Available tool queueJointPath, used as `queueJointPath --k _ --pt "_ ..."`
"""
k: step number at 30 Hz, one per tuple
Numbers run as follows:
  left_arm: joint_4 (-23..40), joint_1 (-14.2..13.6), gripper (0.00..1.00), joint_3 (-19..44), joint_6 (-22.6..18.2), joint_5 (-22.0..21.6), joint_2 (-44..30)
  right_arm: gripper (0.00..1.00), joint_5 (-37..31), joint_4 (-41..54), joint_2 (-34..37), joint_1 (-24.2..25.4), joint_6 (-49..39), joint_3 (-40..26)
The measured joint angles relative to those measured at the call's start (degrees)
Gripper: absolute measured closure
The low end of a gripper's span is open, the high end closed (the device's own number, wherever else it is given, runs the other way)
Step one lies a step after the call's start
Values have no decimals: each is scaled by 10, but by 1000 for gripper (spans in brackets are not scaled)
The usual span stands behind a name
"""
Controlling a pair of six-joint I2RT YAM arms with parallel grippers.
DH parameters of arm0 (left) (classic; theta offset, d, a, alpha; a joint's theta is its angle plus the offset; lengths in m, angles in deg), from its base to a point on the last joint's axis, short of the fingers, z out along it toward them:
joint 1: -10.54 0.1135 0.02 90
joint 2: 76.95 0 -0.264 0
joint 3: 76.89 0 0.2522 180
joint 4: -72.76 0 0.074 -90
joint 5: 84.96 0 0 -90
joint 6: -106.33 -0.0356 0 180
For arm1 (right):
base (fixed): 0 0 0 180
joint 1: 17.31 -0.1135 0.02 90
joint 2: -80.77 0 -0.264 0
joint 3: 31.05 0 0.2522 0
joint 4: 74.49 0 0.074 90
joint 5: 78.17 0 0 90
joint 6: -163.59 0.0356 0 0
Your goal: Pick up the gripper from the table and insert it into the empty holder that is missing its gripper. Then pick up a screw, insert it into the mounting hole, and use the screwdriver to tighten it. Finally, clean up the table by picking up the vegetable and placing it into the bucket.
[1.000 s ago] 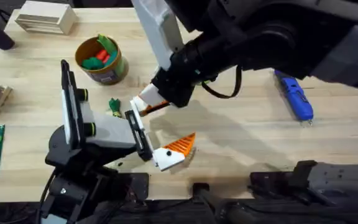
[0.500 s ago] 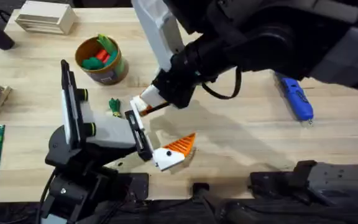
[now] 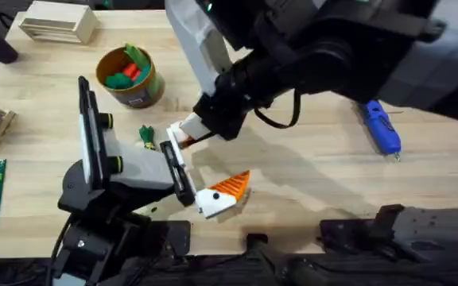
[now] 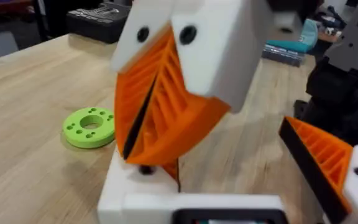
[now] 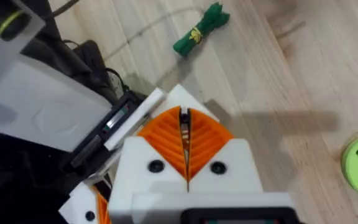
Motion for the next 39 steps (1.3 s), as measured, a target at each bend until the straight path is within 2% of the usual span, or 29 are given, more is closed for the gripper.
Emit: queueJointPath --k 17,18,20,22,23,27,29,30,36,37,39 --pt "0 0 14 0 5 -1 -1 979 0 -1 3 0 0 0" --pt "0 0 13 0 5 -1 -1 864 1 0 3 0 1 0" --pt "0 0 14 0 5 -1 -1 573 4 0 3 0 0 0" --pt "0 0 14 0 6 -1 -1 378 6 -1 3 -1 -4 0" --pt "0 0 13 0 5 -2 -1 139 0 2 3 7 -3 0" --pt "-1 0 14 0 2 -2 -1 122 0 4 0 23 -3 0" --pt "-1 0 14 0 2 -2 -1 121 0 6 -29 58 6 0" --pt "-1 0 14 0 1 -2 -1 120 0 16 -67 94 13 0" --pt "-1 0 14 0 0 -2 -1 117 0 72 -138 149 18 0" --pt "-1 0 14 0 -1 -2 -1 117 0 114 -162 168 17 0" --pt "-1 0 14 0 -2 -2 -1 116 8 132 -189 182 15 15"
